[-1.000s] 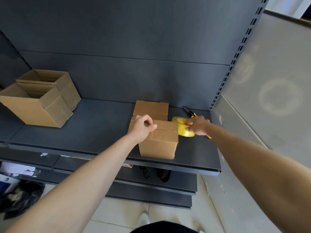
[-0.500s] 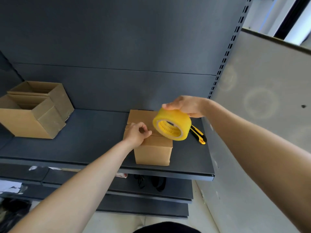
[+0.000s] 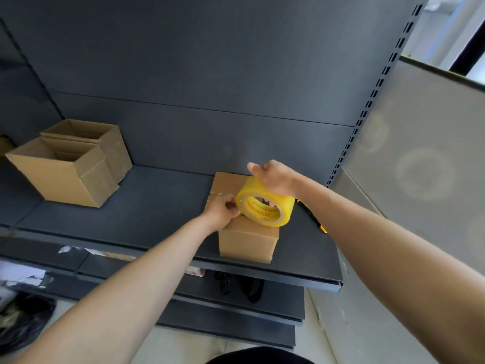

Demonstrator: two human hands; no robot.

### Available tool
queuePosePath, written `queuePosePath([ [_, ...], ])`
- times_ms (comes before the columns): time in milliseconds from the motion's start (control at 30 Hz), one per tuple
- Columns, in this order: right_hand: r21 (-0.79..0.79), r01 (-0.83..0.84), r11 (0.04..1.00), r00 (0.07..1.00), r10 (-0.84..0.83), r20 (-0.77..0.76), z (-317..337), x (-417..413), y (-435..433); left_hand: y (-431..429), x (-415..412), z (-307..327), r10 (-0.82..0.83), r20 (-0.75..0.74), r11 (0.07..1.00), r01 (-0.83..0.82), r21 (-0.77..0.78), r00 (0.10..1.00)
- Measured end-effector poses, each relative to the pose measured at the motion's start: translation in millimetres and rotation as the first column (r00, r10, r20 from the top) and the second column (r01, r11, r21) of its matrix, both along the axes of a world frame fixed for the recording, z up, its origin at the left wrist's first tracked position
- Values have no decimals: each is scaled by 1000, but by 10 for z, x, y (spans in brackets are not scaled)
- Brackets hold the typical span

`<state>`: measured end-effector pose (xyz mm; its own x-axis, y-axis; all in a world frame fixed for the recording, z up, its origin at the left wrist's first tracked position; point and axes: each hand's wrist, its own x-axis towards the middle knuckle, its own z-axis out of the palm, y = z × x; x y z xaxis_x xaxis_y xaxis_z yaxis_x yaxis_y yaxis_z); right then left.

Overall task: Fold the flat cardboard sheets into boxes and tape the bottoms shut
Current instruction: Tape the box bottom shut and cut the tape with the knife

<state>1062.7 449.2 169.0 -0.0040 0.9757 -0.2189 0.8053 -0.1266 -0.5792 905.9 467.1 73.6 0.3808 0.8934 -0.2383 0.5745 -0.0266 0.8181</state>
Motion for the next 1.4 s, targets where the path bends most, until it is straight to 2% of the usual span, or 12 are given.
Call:
queuePosePath([
  [67, 9, 36, 999, 998, -35, -51, -25, 28, -9, 13, -3, -5, -10, -15, 1000, 11, 7, 1000],
  [133, -79, 45, 996, 990, -55, -133, -1, 104, -48, 25, 2, -16, 2, -21, 1000, -1, 25, 1000],
  [267, -248, -139, 959, 942, 51, -332, 64, 301, -151, 30, 11, -43, 27, -10, 998, -26, 51, 1000],
  [333, -238, -102, 966, 955, 28, -296, 94, 333, -136, 19, 8, -51, 38, 0, 998, -38, 58, 999],
  [433, -248, -58, 967, 998, 50, -38, 146, 303, -77, 13, 1, -42, 38, -2, 997, -38, 68, 999],
  [467, -265, -49, 963, 999, 43, -27, 160, 288, -65, 12, 2, -41, 36, 0, 997, -36, 68, 999],
  [600, -361, -124, 924, 962, 22, -273, 190, 248, -52, -2, 4, -30, 35, 23, 997, -37, 65, 999],
  [833, -373, -139, 917, 955, 25, -296, 164, 143, 16, 25, -48, 107, 15, 51, 999, -17, 43, 999],
  [900, -376, -148, 915, 953, 30, -301, 160, 125, 36, 39, -62, 202, 111, 185, 989, -126, 71, 976],
  [1000, -386, -161, 908, 951, 38, -306, 159, 96, 67, 30, -56, 342, 190, 372, 982, -170, -86, 909],
  [1233, -393, -174, 903, 951, 51, -305, 149, 87, 121, 47, -63, 488, 148, 293, 988, -126, -93, 945],
  [1400, -390, -177, 904, 956, 64, -285, 140, 90, 136, 73, -91, 586, 149, 167, 977, -119, -179, 975],
])
